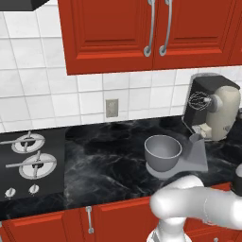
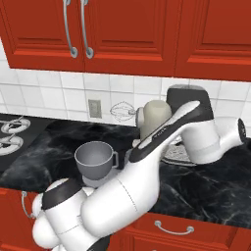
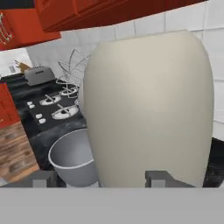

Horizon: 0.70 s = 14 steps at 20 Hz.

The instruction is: Close the stand mixer head.

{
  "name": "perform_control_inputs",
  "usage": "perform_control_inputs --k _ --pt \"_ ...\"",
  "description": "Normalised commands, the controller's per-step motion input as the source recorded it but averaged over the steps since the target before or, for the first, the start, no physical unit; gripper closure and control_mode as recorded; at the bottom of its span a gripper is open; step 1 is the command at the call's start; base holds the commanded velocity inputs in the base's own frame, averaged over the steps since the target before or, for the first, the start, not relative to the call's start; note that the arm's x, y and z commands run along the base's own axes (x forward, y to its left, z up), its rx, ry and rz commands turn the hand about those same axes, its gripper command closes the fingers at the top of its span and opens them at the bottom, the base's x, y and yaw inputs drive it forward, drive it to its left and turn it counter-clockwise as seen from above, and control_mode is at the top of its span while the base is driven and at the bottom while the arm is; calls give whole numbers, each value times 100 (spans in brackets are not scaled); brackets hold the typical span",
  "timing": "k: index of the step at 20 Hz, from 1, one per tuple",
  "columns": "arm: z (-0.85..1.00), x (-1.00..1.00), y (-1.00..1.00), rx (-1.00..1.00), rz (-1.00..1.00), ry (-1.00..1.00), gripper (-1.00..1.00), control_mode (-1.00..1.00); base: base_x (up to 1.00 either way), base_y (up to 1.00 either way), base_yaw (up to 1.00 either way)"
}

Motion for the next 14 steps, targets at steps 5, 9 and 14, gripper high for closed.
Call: perform_control_inputs --k 5,9,14 --pt "-3 53 -47 6 36 -26 -100 -100 0 0 0" --pt "-29 80 -3 1 38 -21 -100 -100 0 0 0" --pt "-84 73 97 -4 43 -16 -100 -100 0 0 0"
